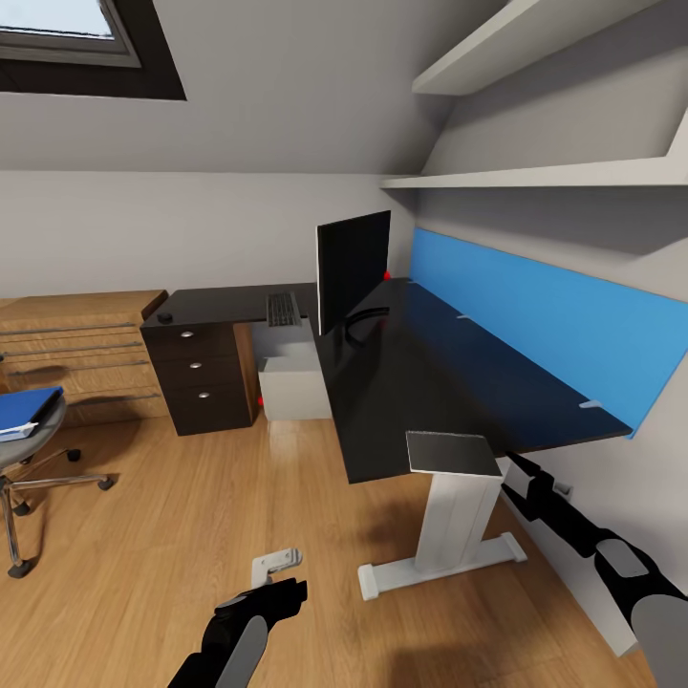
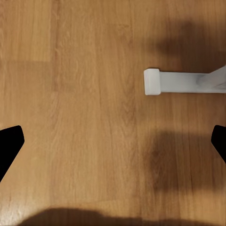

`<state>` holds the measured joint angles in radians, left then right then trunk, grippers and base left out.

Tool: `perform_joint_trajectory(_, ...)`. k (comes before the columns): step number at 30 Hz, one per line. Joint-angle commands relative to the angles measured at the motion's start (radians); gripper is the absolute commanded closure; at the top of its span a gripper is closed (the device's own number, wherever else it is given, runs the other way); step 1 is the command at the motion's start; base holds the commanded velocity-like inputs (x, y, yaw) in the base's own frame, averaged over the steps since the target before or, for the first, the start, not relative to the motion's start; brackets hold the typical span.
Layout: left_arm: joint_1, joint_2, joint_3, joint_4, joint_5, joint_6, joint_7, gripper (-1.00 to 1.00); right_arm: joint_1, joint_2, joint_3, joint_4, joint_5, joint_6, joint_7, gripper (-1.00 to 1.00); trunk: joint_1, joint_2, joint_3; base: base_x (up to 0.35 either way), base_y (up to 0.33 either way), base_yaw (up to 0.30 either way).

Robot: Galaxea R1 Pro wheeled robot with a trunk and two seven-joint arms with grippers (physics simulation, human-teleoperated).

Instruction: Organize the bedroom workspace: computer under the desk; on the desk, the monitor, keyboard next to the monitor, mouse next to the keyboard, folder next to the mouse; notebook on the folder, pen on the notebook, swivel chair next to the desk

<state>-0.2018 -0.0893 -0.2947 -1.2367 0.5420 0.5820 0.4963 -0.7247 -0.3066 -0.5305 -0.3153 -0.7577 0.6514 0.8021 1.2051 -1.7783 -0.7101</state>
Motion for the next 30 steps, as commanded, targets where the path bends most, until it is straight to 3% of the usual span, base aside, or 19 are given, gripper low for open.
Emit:
perform_joint_trajectory(1, -0.001, 0.000, -0.001, -0.001, 0.010, 0.001, 0.010, -1.00, -0.001, 0.000, -0.003, 0.001, -0.002, 0.006, 0.001, -1.00, 0.000, 0.000, -0.001, 0.004, 0.000, 0.000)
perform_joint_trajectory(30, -0.001, 0.000, -0.001, -0.001, 0.010, 0.001, 0.010, -1.00, -0.001, 0.026, -0.003, 0.002, 0.003, -0.001, -0.007, -1.00, 0.000, 0.000, -0.001, 0.000, 0.000, 0.000)
